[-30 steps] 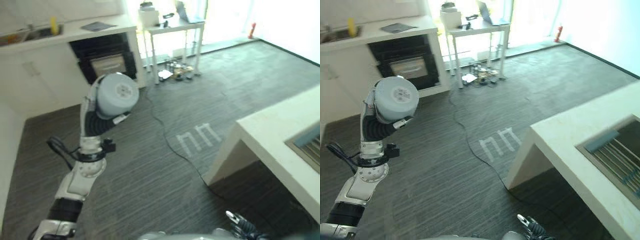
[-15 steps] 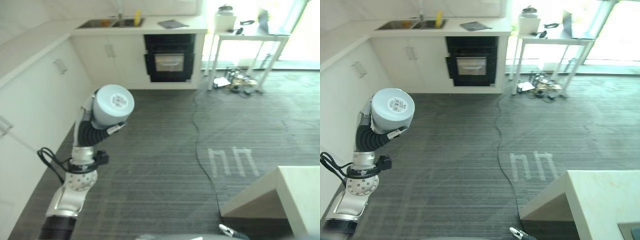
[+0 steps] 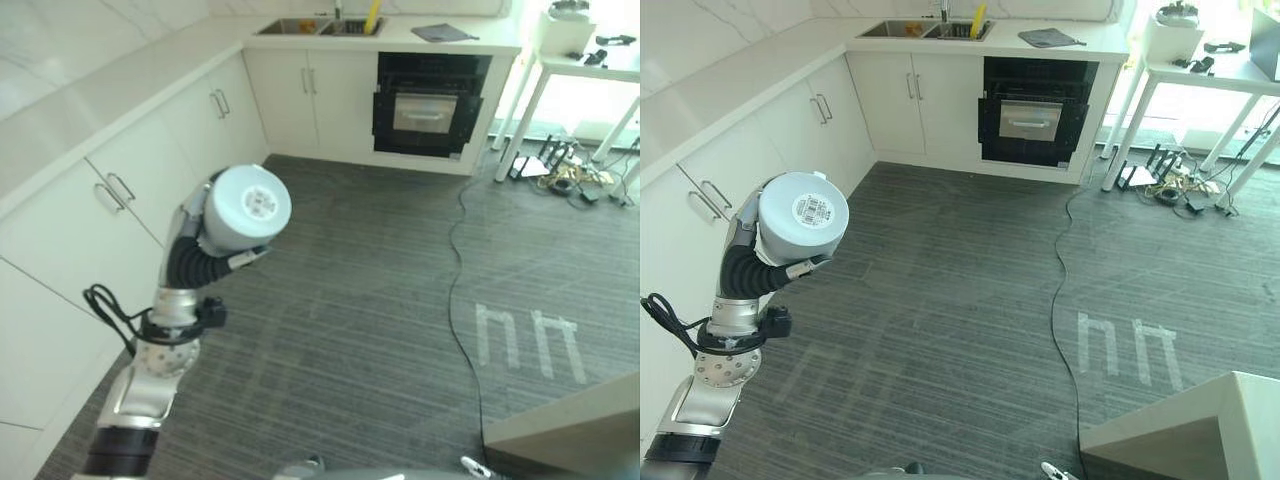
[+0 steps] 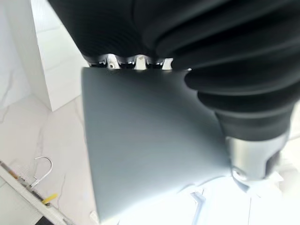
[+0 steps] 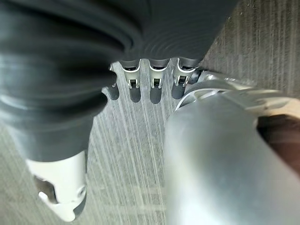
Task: Place the dishes in the dishwasher.
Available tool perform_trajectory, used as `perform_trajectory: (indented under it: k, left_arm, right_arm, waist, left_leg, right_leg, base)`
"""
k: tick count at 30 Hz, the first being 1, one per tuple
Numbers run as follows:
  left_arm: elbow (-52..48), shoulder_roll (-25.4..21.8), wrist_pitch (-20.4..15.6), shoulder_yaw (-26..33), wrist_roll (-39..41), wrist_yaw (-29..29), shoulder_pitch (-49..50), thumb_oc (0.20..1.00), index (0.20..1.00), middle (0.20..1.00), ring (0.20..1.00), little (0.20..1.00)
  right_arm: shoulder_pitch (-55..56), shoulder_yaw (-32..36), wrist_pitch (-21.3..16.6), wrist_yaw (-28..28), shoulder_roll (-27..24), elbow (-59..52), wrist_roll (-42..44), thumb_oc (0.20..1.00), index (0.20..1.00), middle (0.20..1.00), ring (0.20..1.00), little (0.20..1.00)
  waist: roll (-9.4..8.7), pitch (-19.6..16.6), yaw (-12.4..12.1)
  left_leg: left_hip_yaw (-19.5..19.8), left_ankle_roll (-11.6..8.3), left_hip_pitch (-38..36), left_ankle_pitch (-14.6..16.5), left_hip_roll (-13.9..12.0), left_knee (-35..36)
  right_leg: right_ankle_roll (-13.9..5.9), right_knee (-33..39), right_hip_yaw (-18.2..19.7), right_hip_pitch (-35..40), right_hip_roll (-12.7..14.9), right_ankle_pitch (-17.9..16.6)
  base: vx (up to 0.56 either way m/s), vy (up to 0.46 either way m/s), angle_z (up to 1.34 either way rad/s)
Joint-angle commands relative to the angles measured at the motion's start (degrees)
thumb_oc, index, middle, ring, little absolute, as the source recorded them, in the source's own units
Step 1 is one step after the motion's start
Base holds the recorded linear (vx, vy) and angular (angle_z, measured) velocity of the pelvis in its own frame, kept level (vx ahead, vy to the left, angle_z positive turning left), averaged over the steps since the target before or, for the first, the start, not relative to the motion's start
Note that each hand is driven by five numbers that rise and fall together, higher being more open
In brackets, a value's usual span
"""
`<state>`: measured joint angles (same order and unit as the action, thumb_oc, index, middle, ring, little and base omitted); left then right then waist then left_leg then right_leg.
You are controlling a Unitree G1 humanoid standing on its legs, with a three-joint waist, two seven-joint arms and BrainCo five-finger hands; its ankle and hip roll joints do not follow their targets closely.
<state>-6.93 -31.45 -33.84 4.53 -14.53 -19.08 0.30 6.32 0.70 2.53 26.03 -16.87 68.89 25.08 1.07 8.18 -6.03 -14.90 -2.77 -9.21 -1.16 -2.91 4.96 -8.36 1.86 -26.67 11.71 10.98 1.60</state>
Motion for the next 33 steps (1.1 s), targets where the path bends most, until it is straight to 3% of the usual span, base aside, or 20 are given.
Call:
perform_trajectory:
  k: [1, 2, 3, 4, 7, 10, 12, 15, 16, 18, 21, 24, 25, 27, 28, 29, 33]
  left_arm:
    - [-1.75, -1.04, -2.58, 1.58, 3.27, -0.83, -1.64, 0.200, 0.200, 0.200, 0.200, 0.200]
    - [-1.58, -0.92, -2.79, 1.64, 3.44, -0.27, -1.49, 0.200, 0.200, 0.200, 0.200, 0.200]
    - [-0.22, 0.31, 6.38, -4.79, 12.49, 2.54, -6.27, 0.200, 0.200, 0.200, 0.200, 0.200]
    - [0.67, 0.99, 6.39, -5.82, 13.02, 2.53, -7.52, 0.200, 0.200, 0.200, 0.200, 0.200]
    - [1.40, 1.77, 6.99, -6.87, 12.64, 2.08, -8.22, 0.200, 0.200, 0.200, 0.200, 0.200]
    - [1.91, 1.82, 7.48, -7.79, 11.73, 3.43, -8.85, 0.200, 0.200, 0.200, 0.200, 0.200]
    - [1.37, 1.44, 8.69, -8.03, 12.42, 3.99, -9.28, 0.200, 0.200, 0.200, 0.200, 0.200]
    - [0.21, -0.20, 10.50, -7.00, 13.62, 7.50, -9.13, 0.200, 0.200, 0.200, 0.200, 0.200]
    - [0.18, -1.41, 10.45, -7.29, 12.44, 9.30, -9.46, 0.200, 0.200, 0.200, 0.200, 0.200]
    - [-0.10, -2.72, 10.70, -7.15, 13.51, 11.17, -10.07, 0.200, 0.200, 0.200, 0.200, 0.200]
    - [-0.37, -3.23, 11.07, -6.37, 14.31, 11.20, -9.43, 0.200, 0.200, 0.200, 0.200, 0.200]
    - [-0.32, -2.31, 11.33, -6.46, 14.27, 12.47, -8.67, 0.200, 0.200, 0.200, 0.200, 0.200]
    - [0.21, -1.74, 10.83, -6.77, 13.90, 12.87, -8.73, 0.200, 0.200, 0.200, 0.200, 0.200]
    - [1.18, -0.65, 9.62, -6.89, 12.77, 13.13, -8.79, 0.200, 0.200, 0.200, 0.200, 0.200]
    - [1.14, -0.02, 9.55, -6.74, 11.95, 12.90, -8.29, 0.200, 0.200, 0.200, 0.200, 0.200]
    - [0.51, -0.50, 10.65, -6.16, 12.12, 13.54, -7.34, 0.200, 0.200, 0.200, 0.200, 0.200]
    - [0.66, -0.76, 10.64, -6.16, 13.01, 15.63, -7.70, 0.200, 0.200, 0.200, 0.200, 0.200]
  right_arm:
    - [-0.77, -2.75, -1.28, 2.41, 1.62, -0.32, -1.88, 1.000, 1.000, 1.000, 1.000, 1.000]
    - [-0.59, -3.50, -1.14, 1.99, 1.98, -1.24, -1.30, 1.000, 1.000, 1.000, 1.000, 1.000]
    - [-5.19, -1.84, -8.63, -4.15, -3.00, -6.48, 4.03, 1.000, 1.000, 1.000, 1.000, 1.000]
    - [-4.53, -1.70, -7.29, -3.24, -2.54, -5.54, 7.07, 1.000, 1.000, 1.000, 1.000, 1.000]
    - [-3.21, -1.90, -6.48, -3.63, -1.17, -4.78, 5.84, 1.000, 1.000, 1.000, 1.000, 1.000]
    - [-2.19, -2.99, -4.81, -9.00, 0.06, -3.35, 0.00, 1.000, 1.000, 1.000, 1.000, 1.000]
    - [-2.32, -3.29, -6.29, -10.55, -0.06, -2.02, -0.64, 1.000, 1.000, 1.000, 1.000, 1.000]
    - [-3.50, -3.23, -6.43, -11.75, -1.36, -3.05, -1.27, 1.000, 1.000, 1.000, 1.000, 1.000]
    - [-4.22, -3.08, -5.44, -12.22, -2.16, -3.65, -1.13, 1.000, 1.000, 1.000, 1.000, 1.000]
    - [-5.29, -3.21, -5.11, -12.13, -3.07, -2.37, -0.59, 1.000, 1.000, 1.000, 1.000, 1.000]
    - [-5.98, -2.36, -4.28, -12.15, -3.20, -1.16, -2.18, 1.000, 1.000, 1.000, 1.000, 1.000]
    - [-5.28, -2.26, -3.46, -13.42, -2.88, -1.42, -2.44, 1.000, 1.000, 1.000, 1.000, 1.000]
    - [-4.68, -2.36, -3.56, -13.80, -2.69, -1.46, -1.98, 1.000, 1.000, 1.000, 1.000, 1.000]
    - [-3.55, -2.71, -3.93, -14.59, -2.29, -1.86, -2.43, 1.000, 1.000, 1.000, 1.000, 1.000]
    - [-3.47, -3.14, -4.05, -15.32, -2.03, -2.08, -2.93, 1.000, 1.000, 1.000, 1.000, 1.000]
    - [-3.52, -3.29, -3.31, -16.97, -1.52, -2.53, -3.31, 1.000, 1.000, 1.000, 1.000, 1.000]
    - [-2.82, -3.01, -3.11, -17.72, -0.64, -3.17, -2.08, 1.000, 1.000, 1.000, 1.000, 1.000]
  waist:
    - [-0.02, -2.27, -0.06]
    - [-0.16, -2.45, 0.07]
    - [-2.31, 4.15, 2.45]
    - [-2.16, 2.94, 3.73]
    - [-1.83, 2.55, 4.50]
    - [-1.28, 2.04, 5.02]
    - [-1.19, 1.82, 4.90]
    - [-2.38, 2.18, 4.37]
    - [-3.10, 2.77, 3.94]
    - [-2.77, 4.30, 2.66]
    - [-1.39, 4.66, 1.88]
    - [0.22, 4.75, 1.65]
    - [0.08, 4.65, 2.11]
    - [0.22, 4.13, 2.82]
    - [0.13, 3.66, 2.56]
    - [-0.32, 2.86, 1.06]
    - [-0.96, 2.01, 0.50]
  left_leg:
    - [0.85, -2.55, 1.33, 0.85, -2.60, -0.47]
    - [0.34, -2.19, 0.95, 1.24, -2.30, -0.33]
    - [2.32, -1.51, 8.14, 1.92, -1.45, -13.97]
    - [-1.22, -1.99, 6.24, 1.46, -2.99, -11.01]
    - [-1.16, -2.31, 5.01, 1.43, -3.50, -9.56]
    - [-0.45, -2.52, 3.58, 1.61, -3.68, -8.11]
    - [-0.40, -2.79, 3.44, 1.83, -4.04, -8.70]
    - [0.20, -1.51, 6.36, 5.53, -3.15, -18.51]
    - [0.24, -1.26, 10.02, 4.91, -3.46, -28.21]
    - [2.61, -1.64, 15.64, 1.04, -3.77, -33.64]
    - [3.23, -2.78, 15.51, -4.01, -4.86, -24.11]
    - [0.91, -5.39, 16.65, -13.13, -9.77, -11.67]
    - [-0.55, -6.53, 16.79, -13.28, -10.73, -10.24]
    - [-4.77, -6.57, 16.24, -11.93, -11.70, -8.94]
    - [-5.15, -5.95, 15.28, -10.40, -10.80, -7.89]
    - [-2.50, -3.64, 14.41, -6.55, -7.17, -8.43]
    - [-1.94, -1.53, 13.87, -4.20, -4.34, -8.95]
  right_leg:
    - [0.73, 0.34, 2.49, -1.05, -2.36, -1.45]
    - [0.45, 0.39, 2.64, -0.98, -2.10, -1.55]
    - [3.19, 0.46, 11.00, -1.42, -5.37, -1.75]
    - [3.19, 0.22, 9.22, -1.93, -5.29, -1.33]
    - [3.27, 0.10, 9.14, -1.64, -5.36, -0.91]
    - [3.53, -0.01, 9.72, -1.47, -6.06, -0.17]
    - [3.53, -0.32, 9.57, -1.36, -6.24, 0.20]
    - [4.32, -1.20, 10.30, -1.69, -5.67, 0.47]
    - [5.29, -1.69, 10.14, -1.76, -5.46, 0.55]
    - [5.98, -2.35, 11.39, -1.08, -6.69, 0.49]
    - [5.63, -2.65, 12.46, -0.11, -7.95, 1.29]
    - [5.50, -3.24, 11.54, 2.01, -8.10, 2.64]
    - [5.06, -3.71, 10.62, 2.89, -7.18, 3.62]
    - [4.44, -6.20, 7.71, 3.13, -5.43, 5.31]
    - [3.99, -7.40, 7.58, 3.30, -4.56, 6.21]
    - [3.37, -10.40, 8.92, 4.96, -3.49, 9.22]
    - [2.87, -12.91, 9.14, 5.81, -2.73, 10.37]
  base:
    - [0.03, 0.061, -0.15]
    - [0.02, 0.058, -0.13]
    - [0.05, 0.047, -0.08]
    - [0.07, 0.015, 0.02]
    - [0.09, -0.022, 0.05]
    - [0.11, -0.078, 0.01]
    - [0.11, -0.133, 0.05]
    - [0.10, -0.154, 0.14]
    - [0.08, -0.176, 0.06]
    - [0.16, -0.085, -0.03]
    - [0.26, 0.142, -0.04]
    - [0.38, 0.303, -0.15]
    - [0.36, 0.334, 0.01]
    - [0.32, 0.402, 0.18]
    - [0.51, 0.622, 0.24]
    - [0.40, 0.481, 0.00]
    - [0.22, 0.290, -0.64]
